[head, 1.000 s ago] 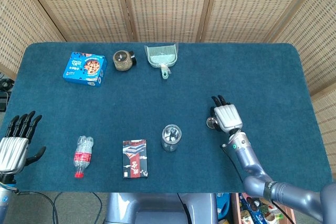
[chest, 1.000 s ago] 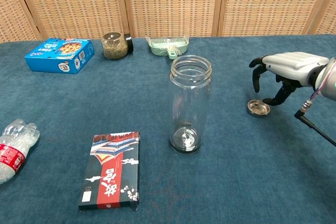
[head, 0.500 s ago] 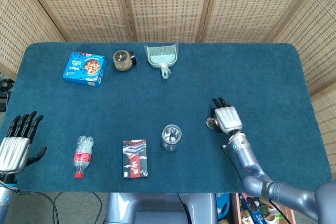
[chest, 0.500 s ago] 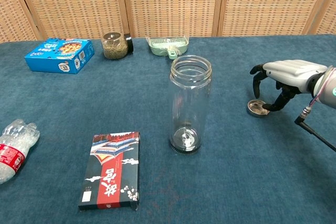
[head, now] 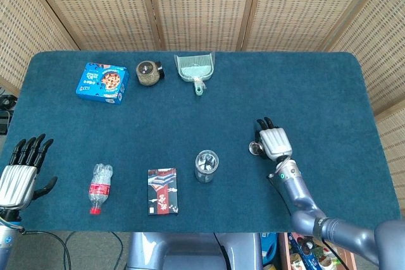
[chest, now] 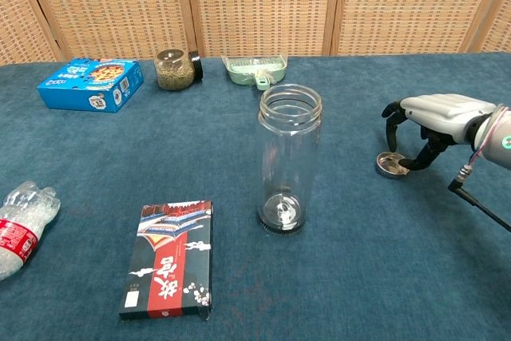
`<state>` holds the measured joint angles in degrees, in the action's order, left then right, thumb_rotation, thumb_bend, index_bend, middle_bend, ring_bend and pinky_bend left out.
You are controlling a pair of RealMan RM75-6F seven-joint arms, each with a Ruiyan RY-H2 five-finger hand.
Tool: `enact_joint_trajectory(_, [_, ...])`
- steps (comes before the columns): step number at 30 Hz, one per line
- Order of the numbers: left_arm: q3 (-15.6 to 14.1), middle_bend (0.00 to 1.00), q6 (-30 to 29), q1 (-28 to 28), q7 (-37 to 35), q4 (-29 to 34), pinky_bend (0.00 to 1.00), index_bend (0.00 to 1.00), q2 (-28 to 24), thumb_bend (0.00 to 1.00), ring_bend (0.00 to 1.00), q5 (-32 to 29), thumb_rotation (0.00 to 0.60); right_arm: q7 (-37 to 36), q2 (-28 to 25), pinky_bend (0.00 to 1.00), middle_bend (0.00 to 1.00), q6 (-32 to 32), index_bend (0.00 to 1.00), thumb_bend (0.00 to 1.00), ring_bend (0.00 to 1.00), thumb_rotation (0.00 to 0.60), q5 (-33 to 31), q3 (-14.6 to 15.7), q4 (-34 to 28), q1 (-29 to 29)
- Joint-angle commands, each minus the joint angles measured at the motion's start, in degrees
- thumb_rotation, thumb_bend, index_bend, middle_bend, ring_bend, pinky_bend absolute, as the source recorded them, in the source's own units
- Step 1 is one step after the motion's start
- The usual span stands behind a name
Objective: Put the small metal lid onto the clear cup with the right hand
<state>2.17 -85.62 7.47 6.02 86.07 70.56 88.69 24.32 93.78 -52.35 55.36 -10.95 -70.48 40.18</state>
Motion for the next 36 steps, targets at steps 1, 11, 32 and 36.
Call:
enact_joint_trajectory(1, [0.0,0.0,0.0,0.0,0.0,0.0,0.0,0.0,0.0,0.3,0.0,0.0,0.6,-0.2,0.2,0.4,0.19,-0.1,0.52,0.5,0.03,0.6,0.2,0.0,0.3,0.0])
enact_joint_trajectory(11, [-0.1,0.0,-0.1,0.0,-0.2,0.0,0.0,0.0,-0.1,0.3,0.0,0.1,0.6,-0.6,1.2,0.41,0.21,0.1,0.54,0.55,0.03,0.6,0.4,0.0,1.4,0.3])
enact_joint_trajectory(32, [-0.1,0.0,-0.3,0.1,-1.0,0.1,0.0,0.0,-0.3,0.3,0.0,0.3,0.6,-1.2,2.6,0.44,0.27,-1.1,0.61,0.55,0.07,0.6,1.4,0.1,2.7,-0.1])
enact_joint_trajectory(36, [-0.1,0.0,-0.3,0.1,-1.0,0.2,0.0,0.0,-0.3,0.3,0.0,0.4,0.6,-1.4,3.0,0.44,0.28,-1.3,0.63,0.55,0.08,0.6,1.7,0.2,2.8,-0.3])
